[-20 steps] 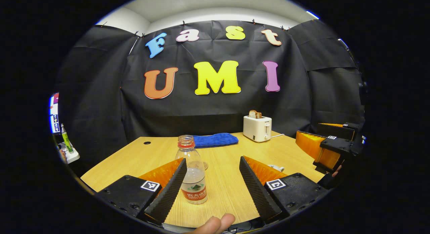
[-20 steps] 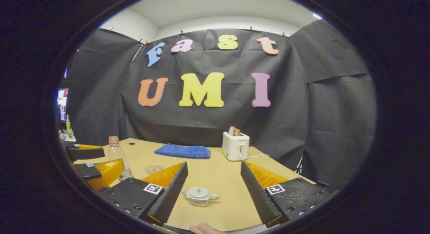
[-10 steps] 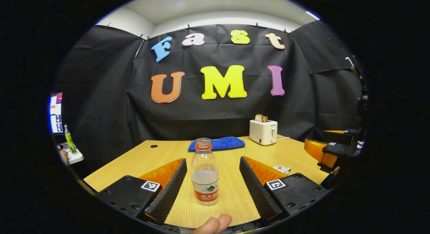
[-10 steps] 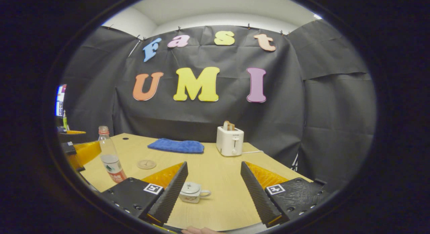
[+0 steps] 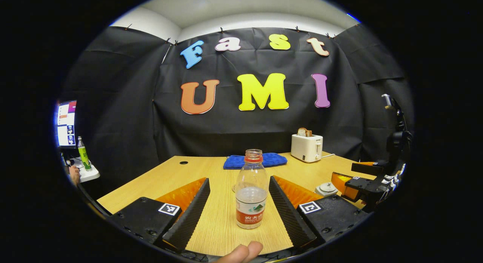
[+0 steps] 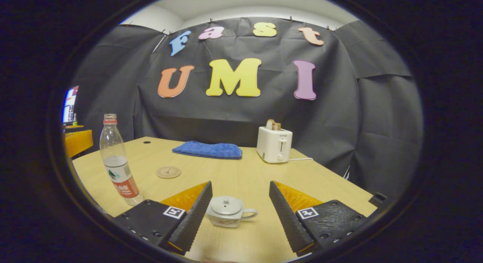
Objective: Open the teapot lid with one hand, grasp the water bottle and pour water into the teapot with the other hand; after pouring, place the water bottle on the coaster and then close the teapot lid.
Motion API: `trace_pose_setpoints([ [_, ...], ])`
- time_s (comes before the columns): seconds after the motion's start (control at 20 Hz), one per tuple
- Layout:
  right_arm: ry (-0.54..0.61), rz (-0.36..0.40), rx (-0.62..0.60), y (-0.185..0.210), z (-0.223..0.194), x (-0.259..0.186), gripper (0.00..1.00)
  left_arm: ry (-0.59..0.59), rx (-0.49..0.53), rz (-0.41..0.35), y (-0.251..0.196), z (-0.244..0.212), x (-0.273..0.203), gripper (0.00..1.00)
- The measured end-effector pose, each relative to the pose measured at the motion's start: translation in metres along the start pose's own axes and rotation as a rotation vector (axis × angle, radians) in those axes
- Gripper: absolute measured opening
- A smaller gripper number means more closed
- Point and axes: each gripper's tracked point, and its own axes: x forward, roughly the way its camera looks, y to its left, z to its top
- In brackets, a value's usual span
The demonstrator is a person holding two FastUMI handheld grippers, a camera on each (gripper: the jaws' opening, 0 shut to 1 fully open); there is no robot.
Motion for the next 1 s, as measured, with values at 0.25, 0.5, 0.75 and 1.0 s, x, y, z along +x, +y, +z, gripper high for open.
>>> trace_pose_setpoints([
  [0.25,0.024,-0.003,0.022,0.008,-0.020,0.022,0.80,0.009,-0.016,0.009,0.004,-0.011,0.006,0.99],
  [0.5,0.027,0.043,0.014,0.019,-0.030,0.034,0.42,0.030,-0.012,0.015,0.007,-0.025,0.010,0.99],
  [0.75,0.006,0.035,-0.037,0.022,-0.030,0.034,0.22,0.041,-0.010,0.012,0.006,-0.033,0.013,0.99],
  [1.0,0.041,0.070,0.034,0.019,-0.032,0.033,0.03,0.054,-0.016,0.013,0.007,-0.040,0.013,0.99],
])
